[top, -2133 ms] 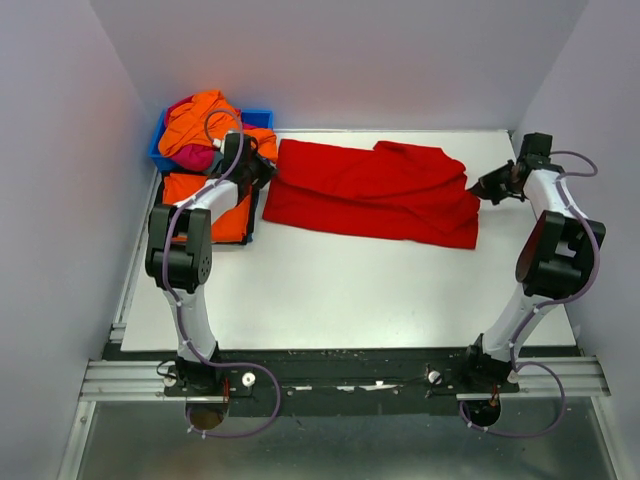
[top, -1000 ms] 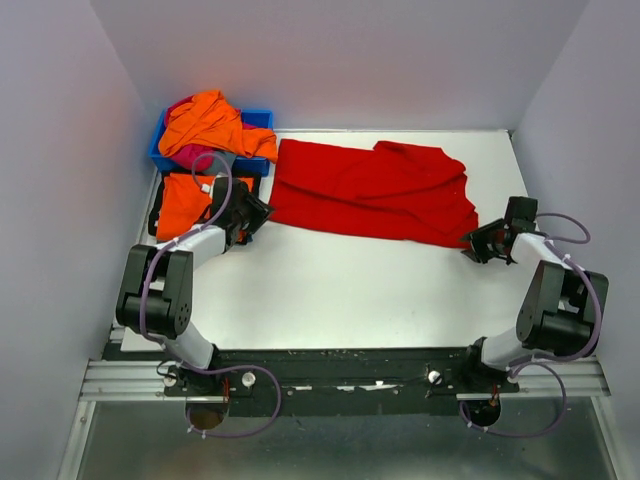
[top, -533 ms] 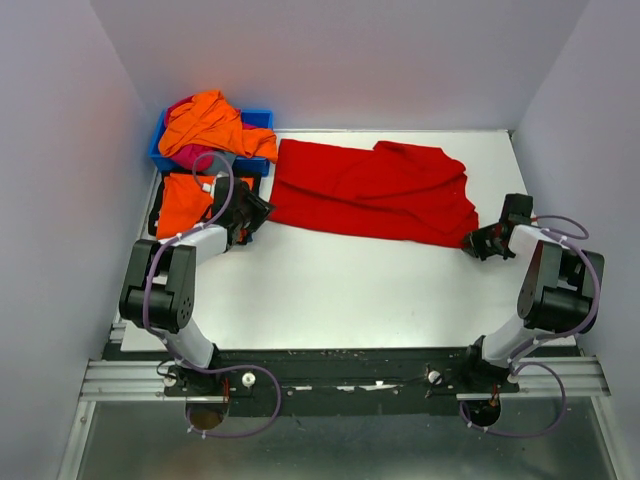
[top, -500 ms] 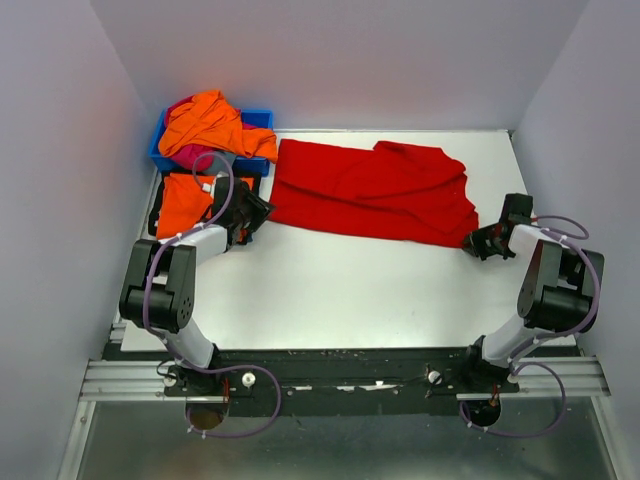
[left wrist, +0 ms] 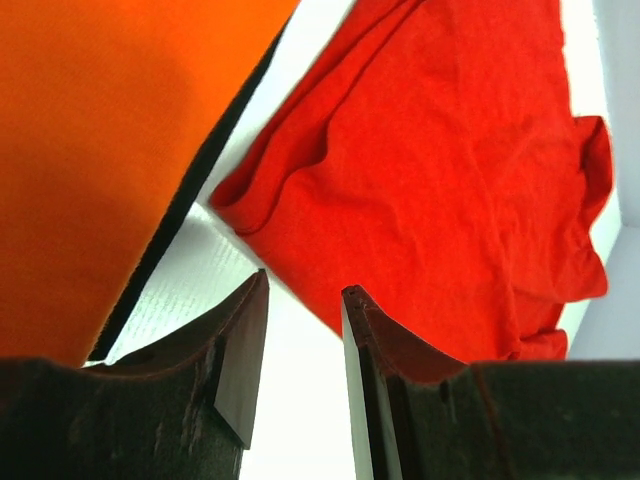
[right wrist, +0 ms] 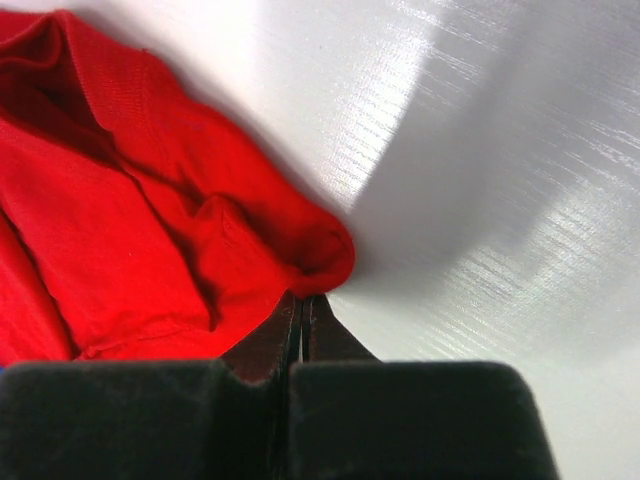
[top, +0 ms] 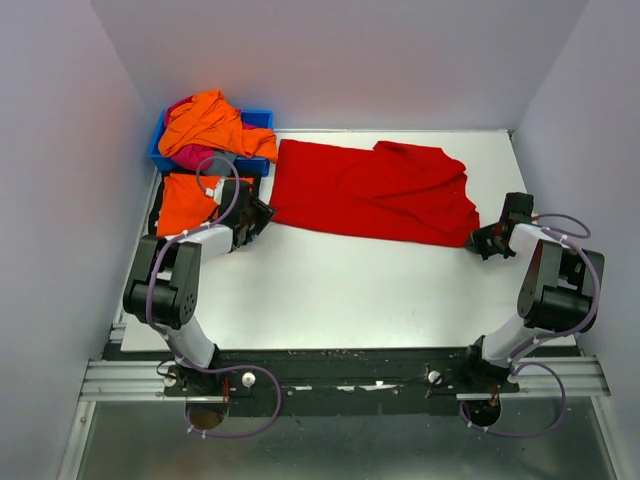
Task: Fold and stack the t-shirts
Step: Fold the flattened tshirt in 1/3 of the way
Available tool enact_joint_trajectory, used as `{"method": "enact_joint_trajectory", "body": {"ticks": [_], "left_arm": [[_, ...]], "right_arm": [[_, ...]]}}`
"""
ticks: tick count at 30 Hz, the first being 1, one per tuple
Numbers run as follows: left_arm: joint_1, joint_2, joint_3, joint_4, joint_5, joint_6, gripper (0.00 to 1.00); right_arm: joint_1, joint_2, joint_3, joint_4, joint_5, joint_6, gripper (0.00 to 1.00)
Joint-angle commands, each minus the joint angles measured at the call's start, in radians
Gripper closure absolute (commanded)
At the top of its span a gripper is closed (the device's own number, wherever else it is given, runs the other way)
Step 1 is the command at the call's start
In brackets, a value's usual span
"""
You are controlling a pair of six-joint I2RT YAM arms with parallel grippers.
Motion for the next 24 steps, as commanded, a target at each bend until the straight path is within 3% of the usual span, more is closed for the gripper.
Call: {"method": "enact_joint_trajectory", "body": {"ticks": [1, 13, 15, 17, 18, 19, 24], "left_arm": [[-0.026, 0.053, 0.047, -0.096, -0.12, -0.039, 0.54], [-0.045, 0.147, 0.122, -0.131, -0.224, -0.081, 0.55], [-0.045, 0.153, 0.124, -0.111, -0.229, -0.092, 0.64], [-0.045, 0.159, 0.121, -0.087, -0.226, -0.096, 0.82], [-0.045, 0.158, 0.124, -0.085, -0.232, -0.099, 0.96], [-0.045, 0.153, 0.124, -0.081, -0.238, -0.098, 1.0], [-0.046, 0.084, 0.124, -0.113, -0.281, -0.079, 1.0]], "right_arm": [[-0.009, -0.018, 0.009, 0.014, 0.002, -0.014, 0.99], [-0.009, -0.006, 0.014, 0.023, -0.019, -0.02, 0.99], [-0.009, -0.009, 0.012, 0.023, -0.021, -0.022, 0.99], [-0.009, -0.015, 0.01, 0.023, -0.029, -0.02, 0.99], [-0.009, -0.023, 0.013, 0.023, -0.032, -0.02, 0.99], [-0.009, -0.027, 0.015, 0.02, -0.033, -0.019, 0.99], [-0.009, -0.091, 0.035, -0.037, -0.007, -0.023, 0.99]]}}
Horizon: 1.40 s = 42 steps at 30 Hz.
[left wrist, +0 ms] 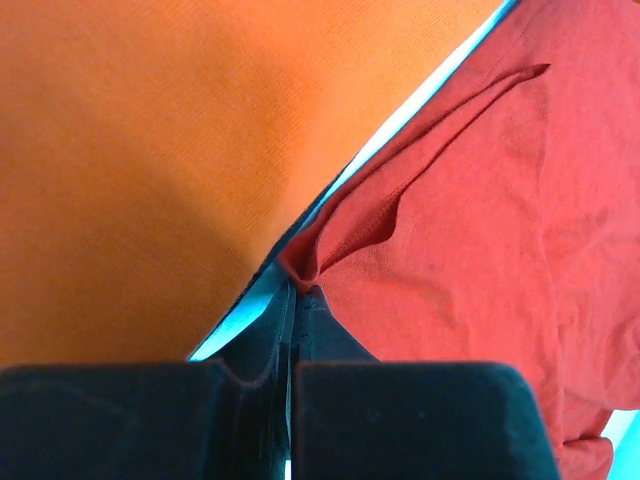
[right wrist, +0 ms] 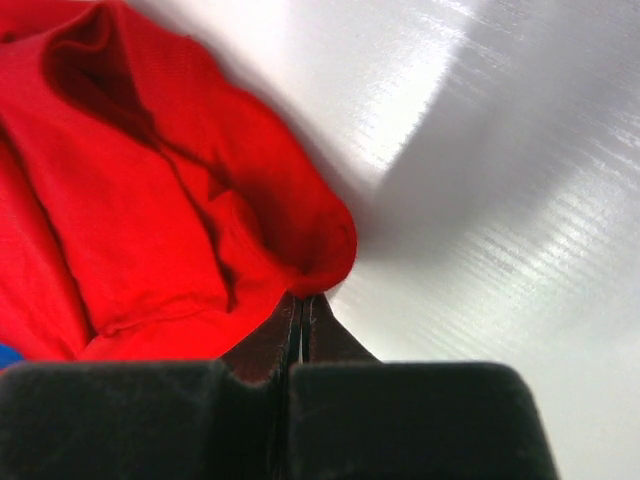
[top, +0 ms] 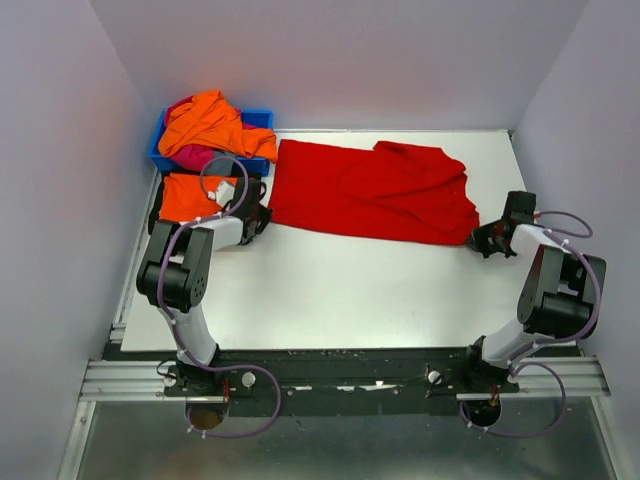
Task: Fold and stack the t-shirts
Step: Fold the flattened tshirt in 1/3 of the way
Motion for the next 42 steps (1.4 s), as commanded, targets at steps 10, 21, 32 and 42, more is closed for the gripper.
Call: {"method": "enact_joint_trajectory", "body": {"ticks": [10, 21, 32, 42], "left_arm": [[-0.003, -0.197, 0.208, -0.21, -0.062, 0.053, 1.0], [-0.003, -0.49, 0.04, -0.277, -0.093, 0.104, 1.0], [-0.003, -0.738, 0.154, -0.483, -0.211, 0.234, 1.0], [-0.005, -0.816, 0.483, -0.633, -0.26, 0.317, 1.0]], "right_arm": [[-0.007, -0.194, 0.335, -0.169, -0.082, -0.033, 0.99], [-0.007, -0.45, 0.233, -0.306, -0.072, -0.063, 0.99], [-0.007, -0.654, 0.323, -0.424, -0.078, -0.128, 0.99], [-0.007, -0.777, 0.674, -0.465, -0.086, -0.135, 0.99]]}}
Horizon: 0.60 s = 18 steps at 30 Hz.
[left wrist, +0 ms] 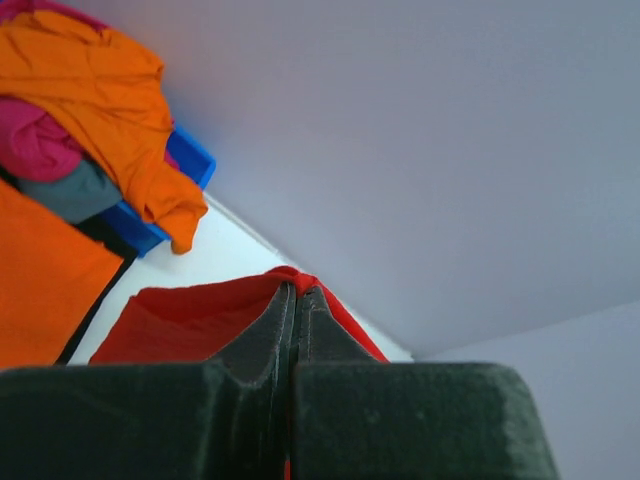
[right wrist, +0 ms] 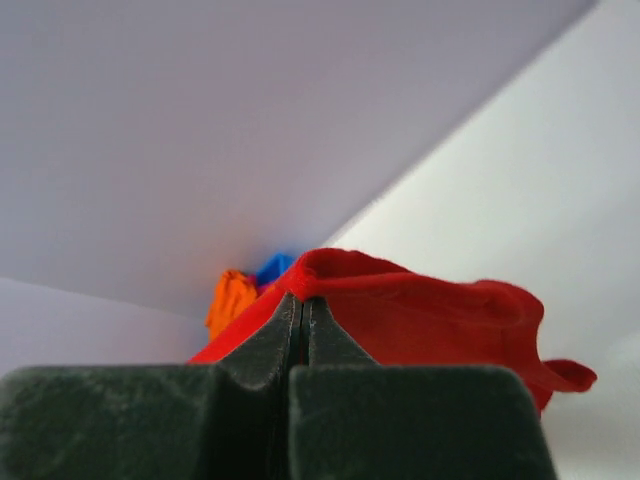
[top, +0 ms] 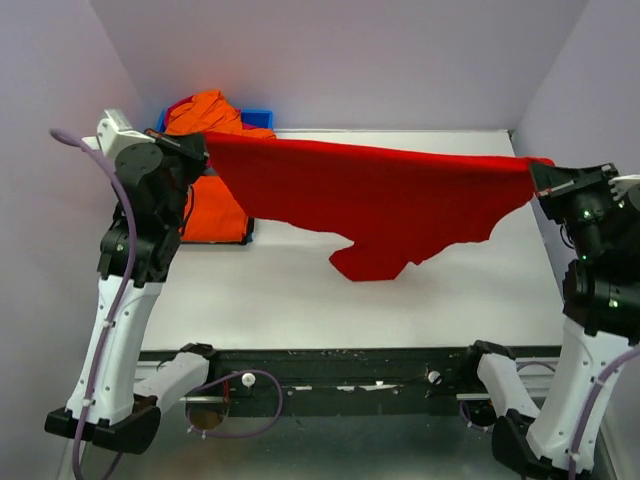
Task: Fold and stack the t-shirts
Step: Fold the flattened tshirt in 1/3 of the way
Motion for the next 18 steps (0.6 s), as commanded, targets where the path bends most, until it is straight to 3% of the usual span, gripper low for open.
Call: {"method": "enact_joint_trajectory", "body": {"ticks": [1, 10, 15, 18], "left_arm": [[0.004, -0.02, 0.059, -0.089, -0.095, 0.057, 1.0], [0.004, 0.252, 0.204, -0.011, -0.06, 0.049, 1.0], [0.01, 0.524, 0.446, -0.052, -0.069, 0.057, 1.0], [0.027, 0.648, 0.592, -0.06, -0.021, 0.028, 1.0]], "right_arm": [[-0.008, -0.025, 0.096, -0.006, 0.011, -0.014, 0.99], [-0.008, 0.219, 0.153, 0.148, -0.076, 0.041, 0.99], [-0.008, 0.43, 0.234, 0.236, -0.142, 0.069, 0.99], [-0.008, 0.584, 0.407, 0.218, -0.144, 0.055, 0.99]]}}
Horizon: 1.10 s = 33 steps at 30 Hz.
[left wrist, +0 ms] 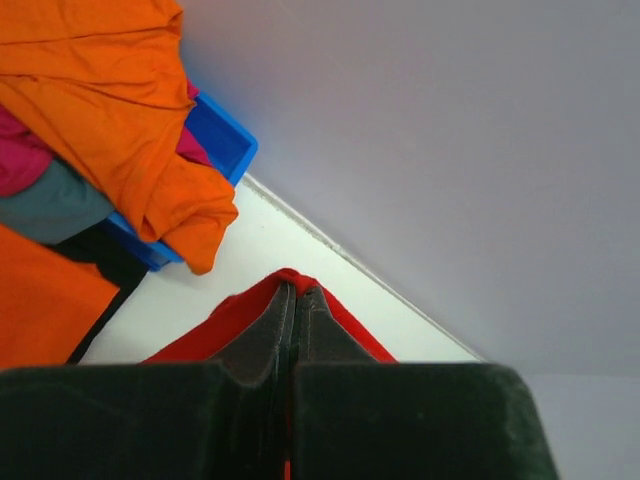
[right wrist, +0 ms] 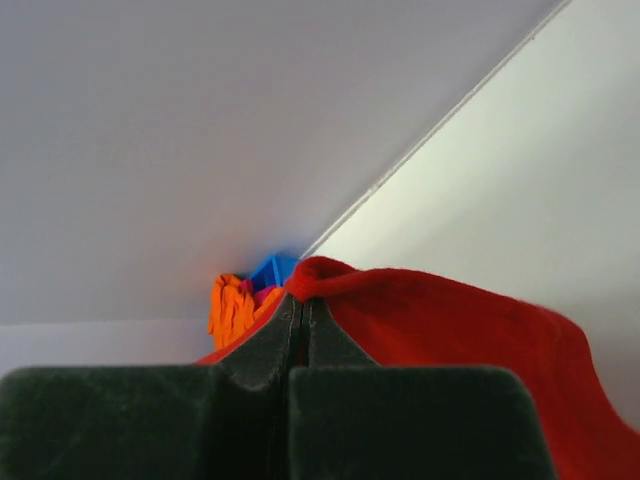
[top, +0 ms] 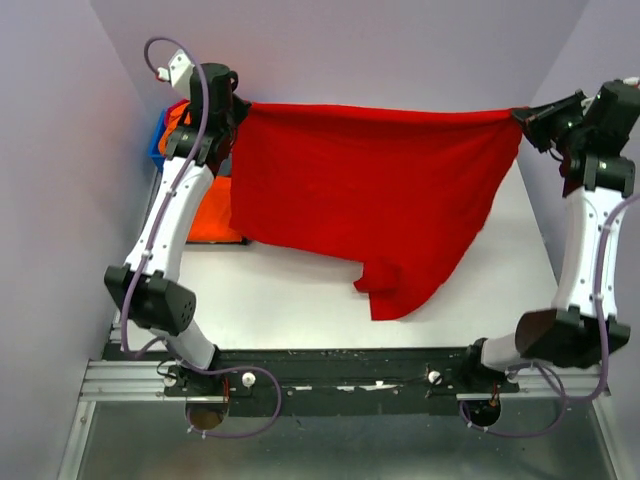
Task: Fold and stack the t-shirts
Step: Fold the flattened tshirt in 1/3 of the way
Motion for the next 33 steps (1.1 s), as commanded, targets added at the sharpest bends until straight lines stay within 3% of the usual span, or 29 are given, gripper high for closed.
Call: {"method": "enact_joint_trajectory", "body": {"ticks": [1, 6, 9, 11, 15, 19, 33], "left_arm": [[0.03, 0.152, 0.245, -0.023, 0.029, -0.016, 1.0], [0.041, 0.343, 0.558, -0.069, 0.08, -0.042, 1.0], [0.05, 0.369, 0.586, -0.025, 0.109, -0.057, 1.0], [0.056, 0.361, 0.544, 0.005, 0.126, -0.068, 1.0], [0.072, 0.3, 0.312, 0.107, 0.172, -0.097, 1.0], [0.076, 0.201, -0.016, 0.236, 0.224, -0.112, 1.0], [0.064, -0.25, -1.045, 0.499, 0.289, -0.137, 1.0]], "right_arm": [[-0.007, 0.169, 0.275, 0.051, -0.045, 0.0, 0.99], [-0.029, 0.45, 0.692, 0.011, -0.192, 0.024, 0.99], [-0.053, 0.544, 0.803, 0.096, -0.321, 0.084, 0.99], [-0.061, 0.547, 0.774, 0.121, -0.339, 0.094, 0.99], [-0.069, 0.438, 0.447, 0.236, -0.347, 0.08, 0.99], [-0.09, 0.302, 0.124, 0.314, -0.373, 0.071, 0.99], [-0.161, -0.154, -0.87, 0.284, -0.29, -0.058, 0.99]]}}
